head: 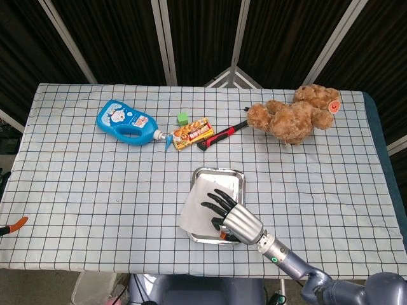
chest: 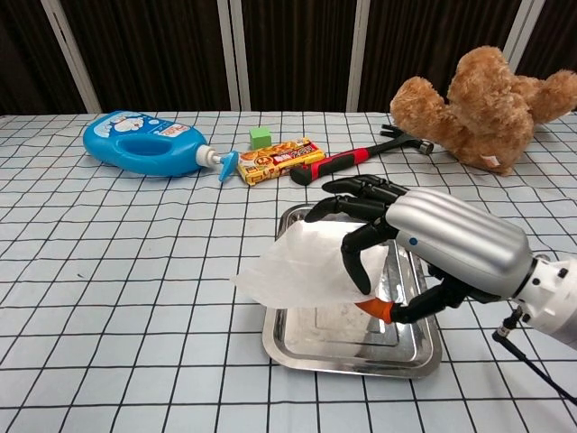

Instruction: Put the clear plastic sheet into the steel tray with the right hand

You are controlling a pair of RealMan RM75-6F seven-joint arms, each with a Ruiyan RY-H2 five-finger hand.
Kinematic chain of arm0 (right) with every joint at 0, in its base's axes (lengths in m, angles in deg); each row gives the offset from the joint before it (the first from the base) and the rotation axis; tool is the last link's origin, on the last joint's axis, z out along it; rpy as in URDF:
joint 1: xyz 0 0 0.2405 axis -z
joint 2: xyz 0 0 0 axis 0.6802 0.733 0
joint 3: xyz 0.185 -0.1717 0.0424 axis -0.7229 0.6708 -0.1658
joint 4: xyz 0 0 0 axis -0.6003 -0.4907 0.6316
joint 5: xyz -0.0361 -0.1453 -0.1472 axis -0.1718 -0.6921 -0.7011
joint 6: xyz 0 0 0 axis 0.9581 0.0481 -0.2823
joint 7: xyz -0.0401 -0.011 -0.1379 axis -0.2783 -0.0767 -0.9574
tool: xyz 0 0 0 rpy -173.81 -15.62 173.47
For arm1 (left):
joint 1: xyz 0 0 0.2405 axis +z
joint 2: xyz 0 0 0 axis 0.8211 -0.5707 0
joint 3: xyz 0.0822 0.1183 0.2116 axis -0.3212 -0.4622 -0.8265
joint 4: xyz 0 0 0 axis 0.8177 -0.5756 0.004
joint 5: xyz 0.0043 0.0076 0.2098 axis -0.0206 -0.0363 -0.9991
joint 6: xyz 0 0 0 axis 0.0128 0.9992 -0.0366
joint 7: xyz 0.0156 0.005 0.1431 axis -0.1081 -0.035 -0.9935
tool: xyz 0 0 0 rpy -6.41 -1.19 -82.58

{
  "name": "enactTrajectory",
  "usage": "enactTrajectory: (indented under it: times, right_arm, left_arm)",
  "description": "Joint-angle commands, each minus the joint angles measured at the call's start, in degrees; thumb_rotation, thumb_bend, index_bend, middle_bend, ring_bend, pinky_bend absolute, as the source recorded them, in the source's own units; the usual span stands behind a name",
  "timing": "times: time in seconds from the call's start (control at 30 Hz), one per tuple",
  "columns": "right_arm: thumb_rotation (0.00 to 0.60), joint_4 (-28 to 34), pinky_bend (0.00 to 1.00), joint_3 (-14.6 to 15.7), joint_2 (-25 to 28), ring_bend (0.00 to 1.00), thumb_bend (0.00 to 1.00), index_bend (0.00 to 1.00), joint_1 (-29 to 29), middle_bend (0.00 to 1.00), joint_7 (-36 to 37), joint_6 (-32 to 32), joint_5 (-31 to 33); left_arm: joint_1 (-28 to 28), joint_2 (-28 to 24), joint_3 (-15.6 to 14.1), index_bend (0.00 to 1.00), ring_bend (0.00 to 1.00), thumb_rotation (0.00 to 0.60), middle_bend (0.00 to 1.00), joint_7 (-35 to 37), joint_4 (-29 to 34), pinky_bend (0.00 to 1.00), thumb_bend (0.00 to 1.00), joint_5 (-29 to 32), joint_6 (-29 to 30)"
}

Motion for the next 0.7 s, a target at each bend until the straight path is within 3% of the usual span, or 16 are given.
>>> enactTrajectory:
  times: [0.03, 0.7]
  right_arm:
    - [0.6, -1.51, 0.0, 0.81, -0.23, 0.0, 0.47, 0.7, -0.23, 0.2, 0.64, 0.63, 0.33]
    - [0.6, -4.86, 0.0, 3.05, -0.3, 0.0, 0.47, 0.65, 0.97, 0.2, -0.62, 1.12, 3.9]
  left_arm:
    - [0.01, 0.04, -0.03, 0.0, 0.0, 0.6, 0.0, -0.13, 0.02, 0.0, 0.0, 0.03, -0.01]
    - [-0.04, -0.09, -0.04, 0.0, 0.0, 0.6, 0.0, 0.02, 0.08, 0.0, 0.0, 0.07, -0.14]
